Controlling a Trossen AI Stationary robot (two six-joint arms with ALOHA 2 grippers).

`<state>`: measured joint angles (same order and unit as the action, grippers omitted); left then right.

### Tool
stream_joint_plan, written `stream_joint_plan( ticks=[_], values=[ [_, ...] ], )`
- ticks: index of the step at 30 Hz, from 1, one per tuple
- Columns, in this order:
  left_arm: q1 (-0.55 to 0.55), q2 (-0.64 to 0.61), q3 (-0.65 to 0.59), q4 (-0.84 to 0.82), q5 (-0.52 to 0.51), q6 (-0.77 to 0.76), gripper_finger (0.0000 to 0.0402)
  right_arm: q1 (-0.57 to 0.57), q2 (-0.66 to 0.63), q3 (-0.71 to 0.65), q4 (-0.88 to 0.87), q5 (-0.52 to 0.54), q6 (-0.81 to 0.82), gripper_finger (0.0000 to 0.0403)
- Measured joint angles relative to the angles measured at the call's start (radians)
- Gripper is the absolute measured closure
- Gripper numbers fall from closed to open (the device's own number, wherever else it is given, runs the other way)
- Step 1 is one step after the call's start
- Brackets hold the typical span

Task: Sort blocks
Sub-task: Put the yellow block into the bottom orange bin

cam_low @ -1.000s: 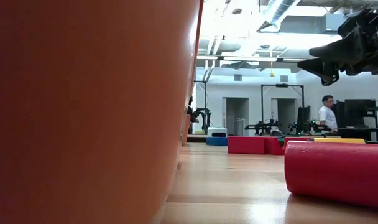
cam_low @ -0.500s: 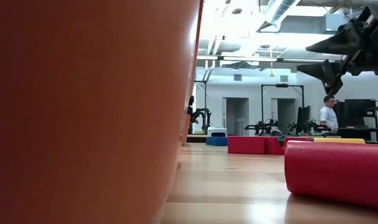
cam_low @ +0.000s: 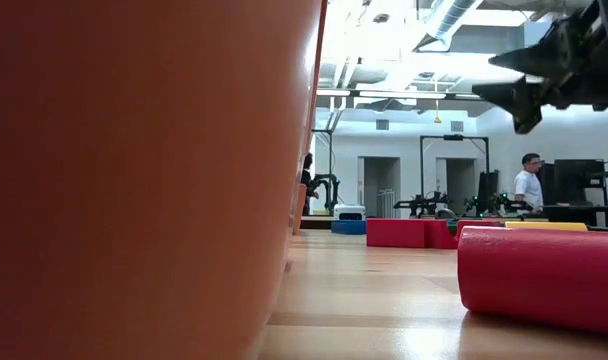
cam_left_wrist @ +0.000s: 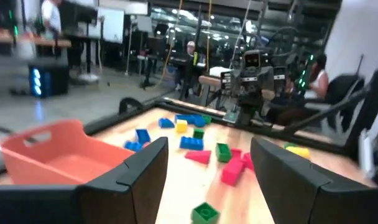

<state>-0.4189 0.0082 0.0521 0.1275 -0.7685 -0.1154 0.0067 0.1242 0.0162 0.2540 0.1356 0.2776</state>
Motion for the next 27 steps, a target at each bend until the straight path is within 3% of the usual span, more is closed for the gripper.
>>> stream_joint_plan(
  ticks=[6,12,18,22,27],
  values=[
    [0.0,0.0,0.001,0.001,0.061,-0.082,0.0178,0.0,0.001,0.004,0.004,-0.045,-0.067,0.0149],
    [0.0,0.0,0.002,0.003,0.143,-0.092,0.0178,0.057,0.093,0.154,-0.243,-0.043,-0.066,0.0149],
    [0.0,0.0,0.003,0.004,0.136,-0.065,0.0178,0.186,0.379,0.339,-0.48,0.081,0.032,0.0149],
    [0.0,0.0,0.026,-0.023,0.136,-0.054,0.0178,0.292,0.635,0.451,-0.667,0.146,0.201,0.0149],
    [-0.002,0.0,0.08,-0.122,0.149,-0.026,0.0178,0.428,0.899,0.576,-0.767,0.242,0.428,0.0149]
  ],
)
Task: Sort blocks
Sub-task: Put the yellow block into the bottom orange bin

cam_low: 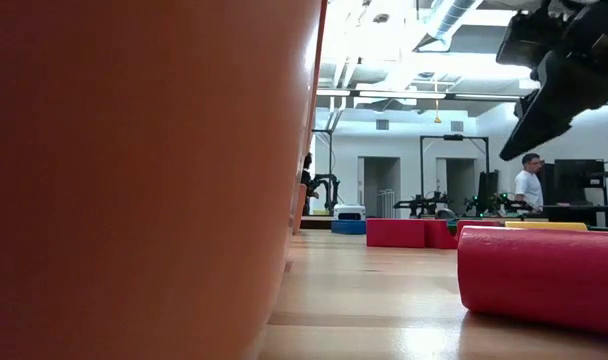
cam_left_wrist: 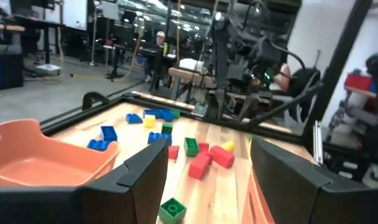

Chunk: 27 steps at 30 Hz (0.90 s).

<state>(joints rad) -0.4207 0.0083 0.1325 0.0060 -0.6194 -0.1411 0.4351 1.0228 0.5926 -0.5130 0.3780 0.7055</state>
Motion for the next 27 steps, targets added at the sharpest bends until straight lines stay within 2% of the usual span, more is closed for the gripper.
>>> stream_joint_plan(
  ticks=[5,11,20,27],
  values=[
    [0.0,0.0,0.034,-0.057,0.013,0.048,0.0178,0.097,0.174,0.095,-0.116,0.044,0.183,0.0149],
    [0.0,0.0,0.059,-0.071,0.012,0.05,0.0178,0.142,0.27,0.127,-0.185,0.048,0.308,0.0149],
    [0.0,0.0,0.12,-0.195,0.005,0.056,0.0178,0.16,0.282,0.128,-0.205,0.049,0.336,0.0149],
    [0.0,0.0,0.13,-0.228,0.004,0.077,0.0178,0.152,0.367,0.064,-0.075,0.086,0.336,0.0149]
  ],
)
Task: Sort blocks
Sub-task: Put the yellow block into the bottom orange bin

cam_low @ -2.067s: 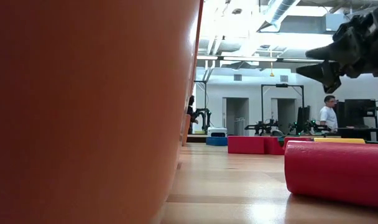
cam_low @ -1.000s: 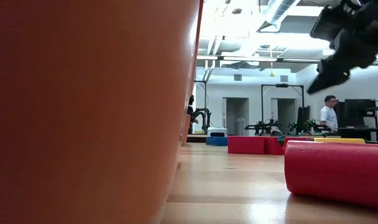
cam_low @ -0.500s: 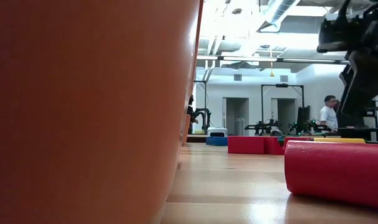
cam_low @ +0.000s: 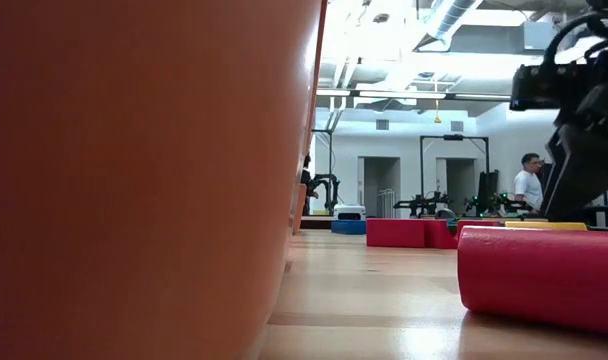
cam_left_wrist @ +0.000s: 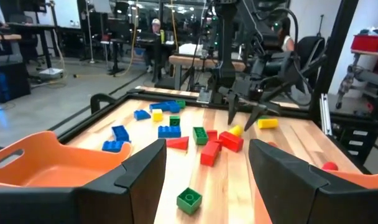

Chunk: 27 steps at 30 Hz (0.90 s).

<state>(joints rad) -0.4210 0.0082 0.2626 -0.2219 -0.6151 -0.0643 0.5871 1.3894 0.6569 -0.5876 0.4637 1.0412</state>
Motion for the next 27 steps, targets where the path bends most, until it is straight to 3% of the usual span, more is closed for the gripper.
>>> stream_joint_plan(
  ticks=[8,14,22,27],
  values=[
    [0.0,0.0,0.0,-0.018,0.0,0.001,0.0178,0.053,0.006,-0.068,0.087,0.087,0.09,0.0149],
    [0.0,0.0,0.0,-0.029,0.0,0.0,0.0178,0.088,0.01,-0.143,0.205,0.208,0.119,0.0149],
    [0.0,0.0,0.0,-0.026,0.0,-0.009,0.0178,0.09,0.105,-0.172,0.319,0.245,0.114,0.0149],
    [0.0,0.0,0.0,-0.01,0.0,-0.011,0.0178,0.09,0.14,-0.17,0.352,0.261,0.114,0.0186]
  ],
)
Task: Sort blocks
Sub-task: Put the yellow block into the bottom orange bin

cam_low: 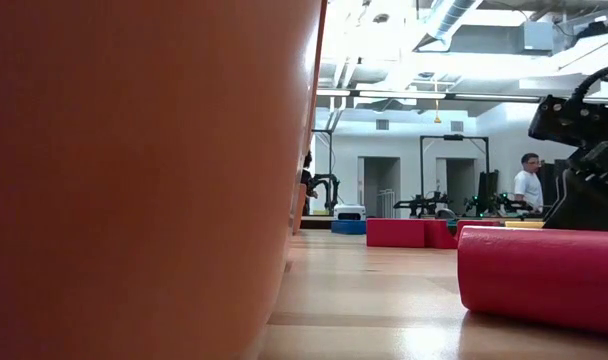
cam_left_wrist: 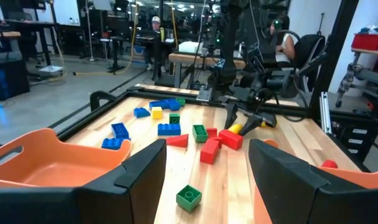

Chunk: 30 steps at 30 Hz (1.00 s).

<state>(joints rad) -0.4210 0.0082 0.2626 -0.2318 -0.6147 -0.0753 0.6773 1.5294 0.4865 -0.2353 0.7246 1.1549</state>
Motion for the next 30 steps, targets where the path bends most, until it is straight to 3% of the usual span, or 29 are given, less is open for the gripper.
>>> stream_joint_plan(
  ticks=[6,10,15,18,23,26,30],
  values=[
    [0.0,0.0,0.0,0.0,0.0,-0.024,0.0178,0.0,-0.028,0.001,-0.016,-0.02,-0.004,0.029],
    [0.0,0.0,0.0,-0.003,0.0,-0.048,0.0178,-0.01,-0.112,0.07,-0.264,-0.124,0.019,0.0291],
    [0.0,0.0,0.0,-0.016,0.008,-0.083,0.0178,-0.049,-0.193,0.262,-0.517,-0.101,-0.052,0.0291],
    [0.0,0.0,0.0,-0.025,0.008,-0.085,0.0178,-0.108,-0.185,0.352,-0.445,-0.096,-0.204,0.0291],
    [0.0,0.0,-0.003,-0.027,0.008,-0.089,0.0178,-0.173,-0.112,0.437,-0.069,-0.106,-0.574,0.0291],
    [0.0,0.0,-0.003,-0.026,0.008,-0.106,0.0178,-0.198,-0.048,0.495,0.075,-0.166,-0.733,0.0291],
    [0.0,0.0,-0.003,-0.026,0.008,-0.113,0.0178,-0.239,0.077,0.609,0.127,-0.278,-0.837,0.0291]
  ],
)
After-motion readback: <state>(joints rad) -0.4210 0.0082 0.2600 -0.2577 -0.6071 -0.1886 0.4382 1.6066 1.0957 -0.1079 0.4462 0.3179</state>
